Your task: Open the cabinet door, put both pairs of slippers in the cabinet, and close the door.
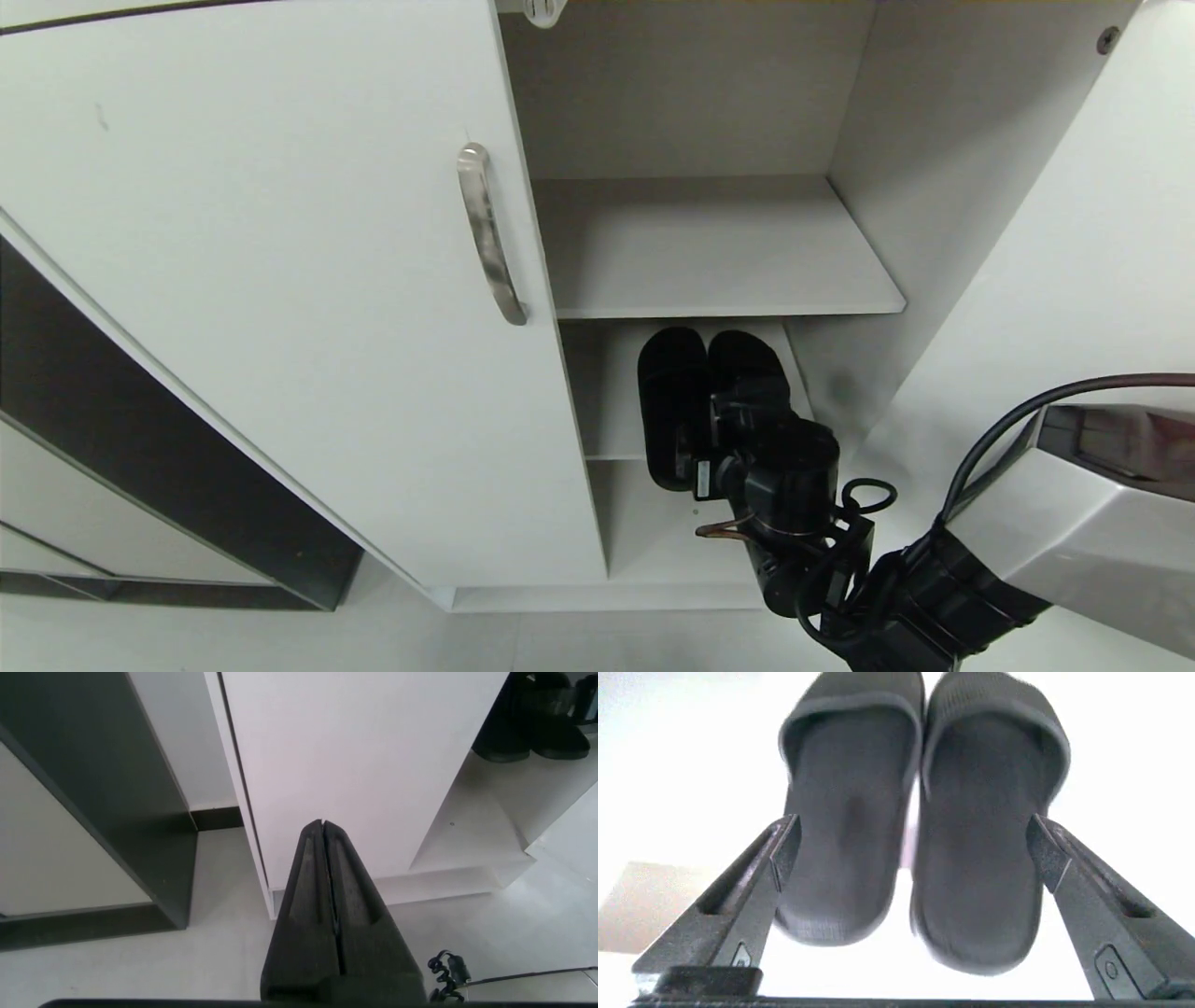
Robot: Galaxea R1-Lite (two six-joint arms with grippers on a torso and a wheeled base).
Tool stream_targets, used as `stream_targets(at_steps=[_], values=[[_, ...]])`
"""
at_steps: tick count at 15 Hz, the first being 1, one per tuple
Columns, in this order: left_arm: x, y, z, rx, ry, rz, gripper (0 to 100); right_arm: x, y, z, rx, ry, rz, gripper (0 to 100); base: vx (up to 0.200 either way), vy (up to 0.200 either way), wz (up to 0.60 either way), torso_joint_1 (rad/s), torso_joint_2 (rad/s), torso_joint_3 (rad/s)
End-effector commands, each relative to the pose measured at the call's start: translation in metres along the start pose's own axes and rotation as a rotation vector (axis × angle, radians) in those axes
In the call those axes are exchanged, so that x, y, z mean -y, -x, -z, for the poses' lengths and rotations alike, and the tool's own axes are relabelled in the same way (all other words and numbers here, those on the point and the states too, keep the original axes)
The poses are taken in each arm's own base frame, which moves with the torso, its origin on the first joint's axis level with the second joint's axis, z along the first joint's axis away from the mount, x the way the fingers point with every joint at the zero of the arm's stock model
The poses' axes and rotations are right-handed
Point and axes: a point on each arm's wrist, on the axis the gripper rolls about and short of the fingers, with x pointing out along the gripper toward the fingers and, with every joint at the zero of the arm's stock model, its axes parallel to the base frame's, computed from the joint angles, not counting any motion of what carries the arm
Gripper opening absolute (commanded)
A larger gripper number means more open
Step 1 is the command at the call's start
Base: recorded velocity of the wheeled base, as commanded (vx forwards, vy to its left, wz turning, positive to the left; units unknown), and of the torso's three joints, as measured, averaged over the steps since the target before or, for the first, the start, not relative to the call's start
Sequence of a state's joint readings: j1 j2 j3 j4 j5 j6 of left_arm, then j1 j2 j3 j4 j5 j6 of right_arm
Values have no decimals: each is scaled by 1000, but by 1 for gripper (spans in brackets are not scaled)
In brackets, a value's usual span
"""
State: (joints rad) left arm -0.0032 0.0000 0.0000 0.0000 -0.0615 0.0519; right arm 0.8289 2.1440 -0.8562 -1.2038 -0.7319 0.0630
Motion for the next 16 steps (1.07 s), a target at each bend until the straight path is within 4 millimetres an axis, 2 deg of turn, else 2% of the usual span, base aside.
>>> stream_targets(at_steps=[1,5,16], values=[[0,0,0,-2,1,0,0,-1,4,-3,4,-2,-9,100,-200,0,0,2,2,2],[0,0,0,-2,3,0,0,-2,6,-3,4,-1,-14,100,-200,0,0,-4,2,-1],[0,0,0,-2,9,-2,0,1,7,-1,3,1,-12,100,0,0,0,0,0,0]])
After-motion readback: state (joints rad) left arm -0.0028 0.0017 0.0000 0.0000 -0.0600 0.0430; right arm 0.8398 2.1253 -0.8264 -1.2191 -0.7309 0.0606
